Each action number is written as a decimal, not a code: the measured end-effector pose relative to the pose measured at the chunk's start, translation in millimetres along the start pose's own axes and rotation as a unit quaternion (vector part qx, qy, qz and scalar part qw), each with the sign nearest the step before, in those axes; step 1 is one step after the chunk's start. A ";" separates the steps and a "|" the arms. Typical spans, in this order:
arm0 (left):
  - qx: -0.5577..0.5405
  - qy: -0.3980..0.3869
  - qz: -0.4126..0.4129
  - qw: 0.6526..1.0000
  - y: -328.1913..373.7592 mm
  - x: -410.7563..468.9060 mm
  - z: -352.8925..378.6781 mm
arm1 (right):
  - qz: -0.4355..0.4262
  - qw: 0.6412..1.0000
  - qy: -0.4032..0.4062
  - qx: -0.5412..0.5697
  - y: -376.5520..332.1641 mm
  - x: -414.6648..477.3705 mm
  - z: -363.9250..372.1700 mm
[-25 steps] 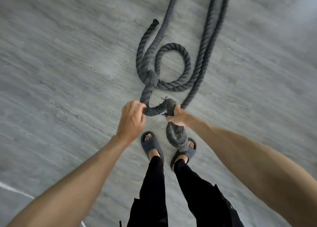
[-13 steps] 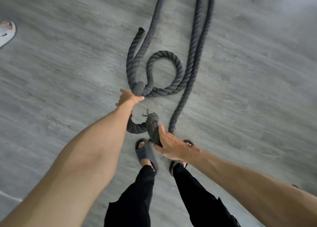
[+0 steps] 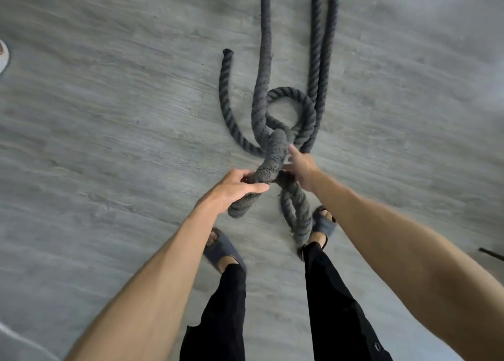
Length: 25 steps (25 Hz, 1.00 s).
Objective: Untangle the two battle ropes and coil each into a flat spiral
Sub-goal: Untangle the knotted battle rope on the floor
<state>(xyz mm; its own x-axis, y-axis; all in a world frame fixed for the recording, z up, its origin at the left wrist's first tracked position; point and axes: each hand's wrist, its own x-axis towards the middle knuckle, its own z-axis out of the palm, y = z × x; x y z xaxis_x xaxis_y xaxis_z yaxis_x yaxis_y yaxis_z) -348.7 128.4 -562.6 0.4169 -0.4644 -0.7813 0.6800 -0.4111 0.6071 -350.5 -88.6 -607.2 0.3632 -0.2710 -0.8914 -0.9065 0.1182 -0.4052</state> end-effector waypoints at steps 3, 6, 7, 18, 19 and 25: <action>0.032 -0.102 0.017 0.994 7.3 -33.4 -20.9 | 0.025 0.990 -0.028 0.136 -28.8 0.2 32.1; 0.039 -0.154 -0.009 0.987 6.0 -51.2 -46.5 | -0.016 0.992 -0.004 0.126 -39.2 -14.5 54.7; 0.017 -0.139 -0.015 0.990 4.3 -55.1 -56.9 | -0.050 0.995 0.032 0.076 -38.9 -24.8 63.4; -0.242 0.037 -0.072 0.967 84.8 -1.2 -72.7 | -0.352 0.894 -0.080 -0.265 38.9 -145.7 108.4; -0.236 0.001 -0.065 0.970 71.3 -9.8 -75.3 | -0.317 0.904 -0.100 -0.268 37.1 -144.5 98.7; 0.016 -0.260 -0.089 0.961 21.1 -45.0 -63.8 | -0.002 0.941 -0.084 0.327 -20.6 -78.5 65.8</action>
<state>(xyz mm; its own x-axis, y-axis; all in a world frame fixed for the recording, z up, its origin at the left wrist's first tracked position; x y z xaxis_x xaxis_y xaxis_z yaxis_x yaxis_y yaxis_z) -314.6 190.7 -523.9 -0.0673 -0.7104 -0.7006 0.6909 -0.5397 0.4810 -346.2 -7.0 -542.2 0.4452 -0.1242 -0.8868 -0.5983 0.6955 -0.3978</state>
